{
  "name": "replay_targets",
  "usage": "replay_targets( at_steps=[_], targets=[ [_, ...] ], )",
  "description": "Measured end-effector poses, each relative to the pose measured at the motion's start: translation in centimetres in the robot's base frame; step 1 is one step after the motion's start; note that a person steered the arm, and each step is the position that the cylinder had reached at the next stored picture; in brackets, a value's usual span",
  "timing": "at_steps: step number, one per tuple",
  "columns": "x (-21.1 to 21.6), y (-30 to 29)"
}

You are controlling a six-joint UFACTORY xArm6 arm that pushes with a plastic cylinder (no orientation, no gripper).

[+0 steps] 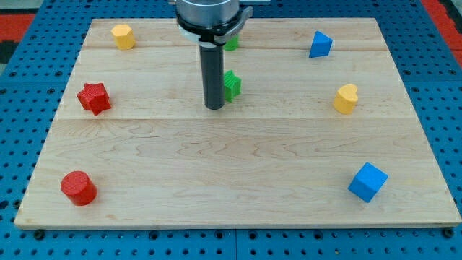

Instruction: Place the red star to the bottom of the green star

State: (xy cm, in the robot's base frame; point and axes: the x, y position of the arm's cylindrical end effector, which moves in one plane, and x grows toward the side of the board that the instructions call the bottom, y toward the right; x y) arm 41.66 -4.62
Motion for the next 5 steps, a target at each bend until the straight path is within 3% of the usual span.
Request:
replay_targets(
  at_steps=[3, 4, 5],
  targets=[
    [2.7, -20.6],
    [-0.4, -24.6],
    [-1.4, -18.5]
  ],
)
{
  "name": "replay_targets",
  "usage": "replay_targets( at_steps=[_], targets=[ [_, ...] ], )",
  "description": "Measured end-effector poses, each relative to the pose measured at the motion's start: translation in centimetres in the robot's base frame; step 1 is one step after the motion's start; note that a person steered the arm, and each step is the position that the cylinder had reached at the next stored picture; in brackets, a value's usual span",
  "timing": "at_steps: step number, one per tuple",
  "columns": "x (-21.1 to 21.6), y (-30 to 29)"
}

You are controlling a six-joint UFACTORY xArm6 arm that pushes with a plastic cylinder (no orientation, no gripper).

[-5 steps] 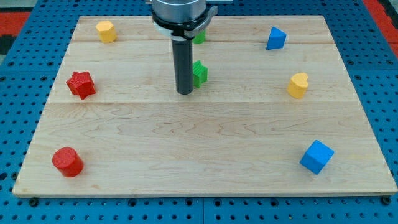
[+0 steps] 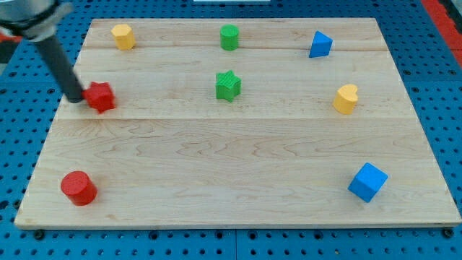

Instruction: Place the red star to the bottom of the green star

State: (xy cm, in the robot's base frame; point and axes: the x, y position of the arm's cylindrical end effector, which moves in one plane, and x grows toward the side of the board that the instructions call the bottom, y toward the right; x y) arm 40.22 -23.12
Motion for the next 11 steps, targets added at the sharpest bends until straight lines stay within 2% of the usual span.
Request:
replay_targets(
  at_steps=[1, 2, 3, 4, 5, 6, 7, 8, 11],
  targets=[
    [1.2, 6.4],
    [-1.6, 5.7],
    [-2.9, 9.7],
    [2.4, 12.9],
    [1.3, 9.7],
    [3.3, 6.8],
    [6.1, 7.4],
    [6.4, 13.3],
    [7.4, 20.7]
  ],
)
